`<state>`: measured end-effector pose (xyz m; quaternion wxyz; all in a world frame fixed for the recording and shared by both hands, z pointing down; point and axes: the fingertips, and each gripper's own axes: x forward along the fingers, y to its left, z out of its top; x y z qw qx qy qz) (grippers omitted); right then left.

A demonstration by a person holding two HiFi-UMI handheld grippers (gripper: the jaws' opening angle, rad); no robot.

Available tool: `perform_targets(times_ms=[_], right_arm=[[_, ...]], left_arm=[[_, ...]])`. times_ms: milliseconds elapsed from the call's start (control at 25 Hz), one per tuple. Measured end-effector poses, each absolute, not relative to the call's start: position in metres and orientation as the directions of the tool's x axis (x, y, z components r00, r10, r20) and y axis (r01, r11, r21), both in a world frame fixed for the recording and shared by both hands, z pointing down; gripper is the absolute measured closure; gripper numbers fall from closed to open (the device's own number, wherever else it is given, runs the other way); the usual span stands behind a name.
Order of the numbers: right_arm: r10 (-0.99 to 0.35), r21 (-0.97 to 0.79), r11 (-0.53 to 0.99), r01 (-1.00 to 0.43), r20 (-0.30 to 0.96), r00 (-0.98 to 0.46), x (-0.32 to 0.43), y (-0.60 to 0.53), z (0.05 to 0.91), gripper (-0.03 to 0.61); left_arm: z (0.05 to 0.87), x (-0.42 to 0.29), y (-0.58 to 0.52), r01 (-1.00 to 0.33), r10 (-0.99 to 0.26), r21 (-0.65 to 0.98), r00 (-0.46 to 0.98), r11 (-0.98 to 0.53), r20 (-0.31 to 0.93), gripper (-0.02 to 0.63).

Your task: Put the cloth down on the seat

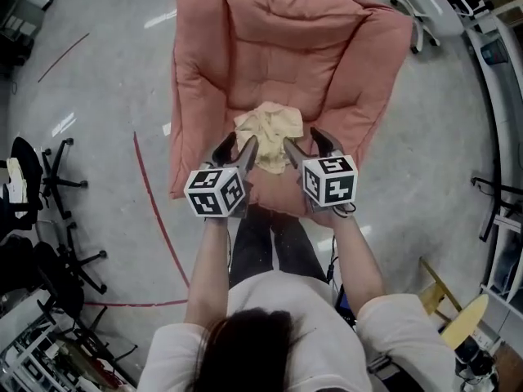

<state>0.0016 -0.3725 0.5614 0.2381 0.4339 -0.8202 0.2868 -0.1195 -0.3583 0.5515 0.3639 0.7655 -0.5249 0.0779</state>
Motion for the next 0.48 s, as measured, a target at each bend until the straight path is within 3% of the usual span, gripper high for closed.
perform_targets(times_ms=[280, 480], right_arm=[[-0.669, -0.223, 0.493, -0.841, 0.521, -0.53, 0.002, -0.34, 0.467, 0.29], [-0.707, -0.228, 0.488, -0.843, 0.464, -0.534, 0.006, -0.319, 0.427, 0.411]], left_arm=[[0.461, -0.109, -0.328, -0.859, -0.803, 0.43, 0.453, -0.277, 0.387, 0.391], [0.42, -0.093, -0.307, -0.856, -0.818, 0.396, 0.47, -0.331, 0.331, 0.408]])
